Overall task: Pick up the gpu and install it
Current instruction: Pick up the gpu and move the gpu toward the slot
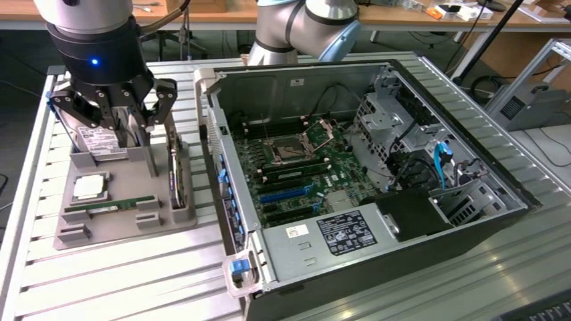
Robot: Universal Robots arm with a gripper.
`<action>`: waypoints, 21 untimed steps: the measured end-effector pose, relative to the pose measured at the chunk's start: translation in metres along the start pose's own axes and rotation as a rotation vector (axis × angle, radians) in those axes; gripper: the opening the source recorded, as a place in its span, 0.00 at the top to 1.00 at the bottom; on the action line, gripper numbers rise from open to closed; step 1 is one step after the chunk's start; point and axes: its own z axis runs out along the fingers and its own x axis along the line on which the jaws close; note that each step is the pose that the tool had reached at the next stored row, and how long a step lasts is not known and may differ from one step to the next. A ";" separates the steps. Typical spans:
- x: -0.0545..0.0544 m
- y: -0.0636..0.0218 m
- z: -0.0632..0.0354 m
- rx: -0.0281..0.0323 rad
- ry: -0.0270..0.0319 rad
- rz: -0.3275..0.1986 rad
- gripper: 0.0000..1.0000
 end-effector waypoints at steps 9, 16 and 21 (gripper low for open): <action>0.000 -0.0006 0.0020 0.0000 0.0000 0.000 0.64; 0.000 -0.0009 0.0034 0.0002 0.0000 0.000 0.64; 0.000 -0.0010 0.0042 0.0004 0.0000 0.000 0.64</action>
